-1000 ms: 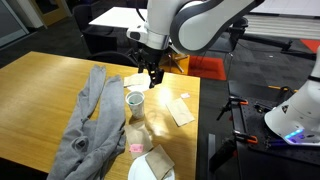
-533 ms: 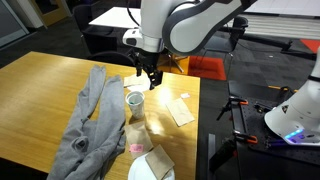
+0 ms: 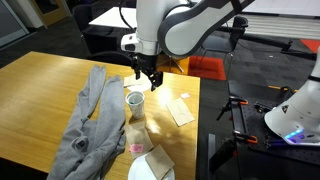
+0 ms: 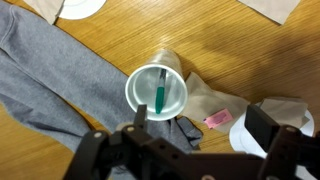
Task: Remove the marker from the mug cup and place it on the table
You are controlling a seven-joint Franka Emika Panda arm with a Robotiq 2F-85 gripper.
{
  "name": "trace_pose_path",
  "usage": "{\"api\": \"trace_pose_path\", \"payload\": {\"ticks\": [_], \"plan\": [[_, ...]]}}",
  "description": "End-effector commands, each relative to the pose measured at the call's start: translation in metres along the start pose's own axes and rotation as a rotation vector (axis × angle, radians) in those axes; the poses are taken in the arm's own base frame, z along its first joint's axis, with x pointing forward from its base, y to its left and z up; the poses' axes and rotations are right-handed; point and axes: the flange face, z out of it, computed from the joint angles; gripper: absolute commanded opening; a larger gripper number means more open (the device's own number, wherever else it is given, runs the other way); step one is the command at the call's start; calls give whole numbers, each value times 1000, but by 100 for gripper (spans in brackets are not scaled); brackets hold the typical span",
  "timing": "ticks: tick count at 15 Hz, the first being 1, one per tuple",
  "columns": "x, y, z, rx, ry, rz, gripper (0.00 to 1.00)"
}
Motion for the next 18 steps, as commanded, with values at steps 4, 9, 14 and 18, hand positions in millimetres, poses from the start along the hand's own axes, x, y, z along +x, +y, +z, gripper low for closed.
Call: {"api": "trace_pose_path", "payload": {"ticks": [4,9,14,18], "plan": [[2,5,3,6,0,-48,100],[4,8,5,9,7,-54,100],[2,16,9,8,25,-57,92],[2,21,12,14,30,-61,76]]}}
